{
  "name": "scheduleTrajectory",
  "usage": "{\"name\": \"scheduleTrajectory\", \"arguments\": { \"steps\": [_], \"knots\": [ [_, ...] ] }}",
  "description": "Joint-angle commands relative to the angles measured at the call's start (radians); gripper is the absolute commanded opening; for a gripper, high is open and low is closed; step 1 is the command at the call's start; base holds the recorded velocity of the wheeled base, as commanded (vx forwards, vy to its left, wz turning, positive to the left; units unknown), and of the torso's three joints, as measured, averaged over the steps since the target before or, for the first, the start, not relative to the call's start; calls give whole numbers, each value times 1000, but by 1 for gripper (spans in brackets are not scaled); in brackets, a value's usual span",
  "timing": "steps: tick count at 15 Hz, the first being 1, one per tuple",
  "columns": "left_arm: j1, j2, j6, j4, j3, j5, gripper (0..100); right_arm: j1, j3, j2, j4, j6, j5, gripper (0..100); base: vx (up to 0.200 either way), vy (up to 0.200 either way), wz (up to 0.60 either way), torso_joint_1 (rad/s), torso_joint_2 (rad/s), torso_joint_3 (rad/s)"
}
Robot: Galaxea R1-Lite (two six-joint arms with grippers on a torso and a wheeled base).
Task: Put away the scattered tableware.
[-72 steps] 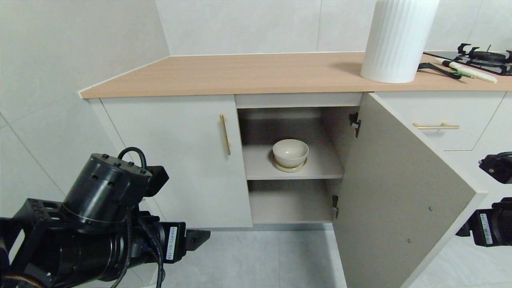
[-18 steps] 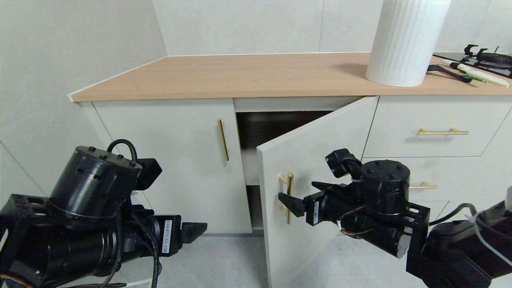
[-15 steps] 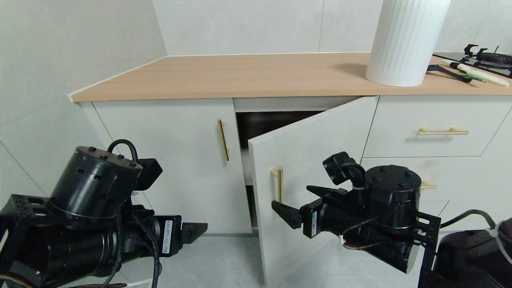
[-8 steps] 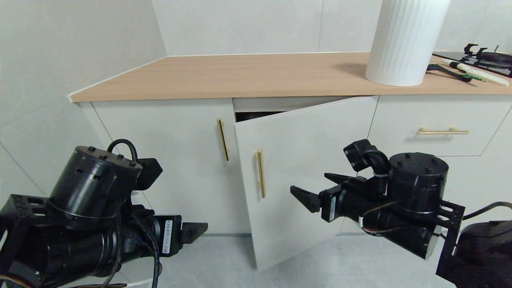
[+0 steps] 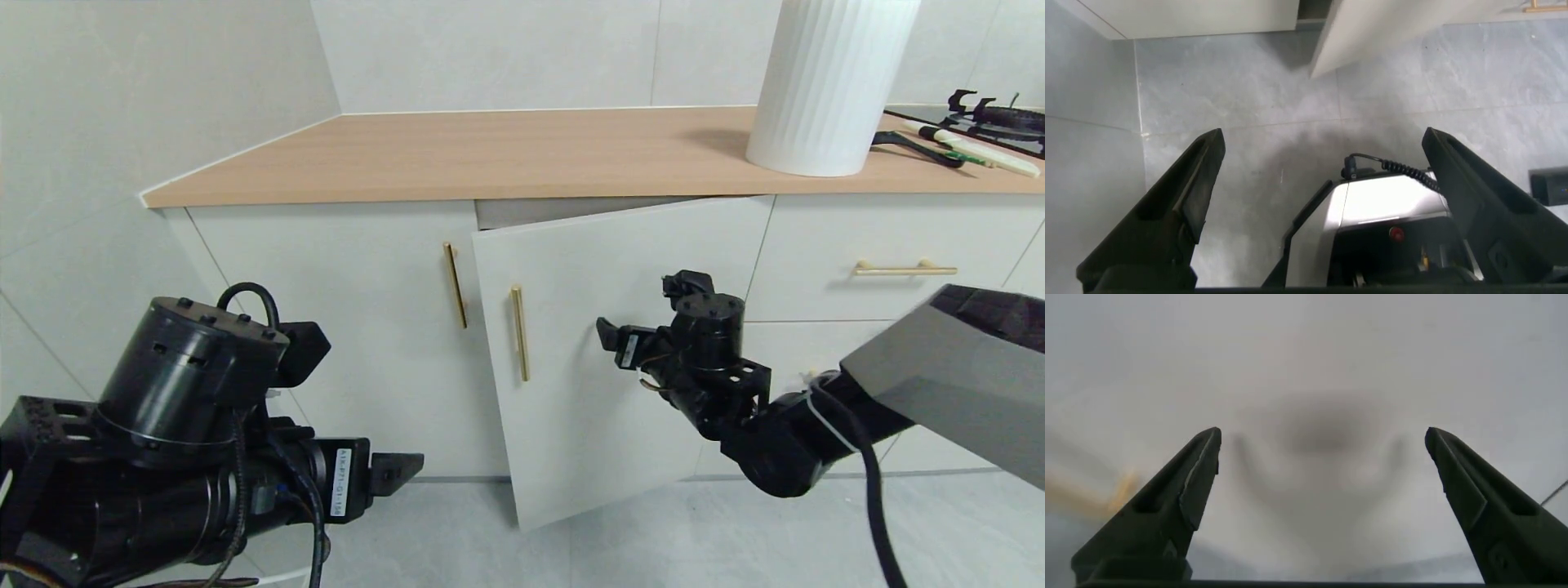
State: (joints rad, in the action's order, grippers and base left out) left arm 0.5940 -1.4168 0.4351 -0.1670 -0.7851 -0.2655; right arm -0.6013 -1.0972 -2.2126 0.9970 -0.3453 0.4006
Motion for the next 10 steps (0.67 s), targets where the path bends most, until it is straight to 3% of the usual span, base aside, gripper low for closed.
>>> {"name": "scheduleTrajectory", "arguments": {
  "steps": [1, 10],
  "knots": [
    [0, -2, 1, 0, 0, -1, 100, 18, -82, -101, 0, -12, 38, 100, 0, 0, 0, 0, 0, 0],
    [0, -5, 1, 0, 0, -1, 100, 97, -239, -191, 0, -27, 129, 100, 0, 0, 0, 0, 0, 0]
  ]
}}
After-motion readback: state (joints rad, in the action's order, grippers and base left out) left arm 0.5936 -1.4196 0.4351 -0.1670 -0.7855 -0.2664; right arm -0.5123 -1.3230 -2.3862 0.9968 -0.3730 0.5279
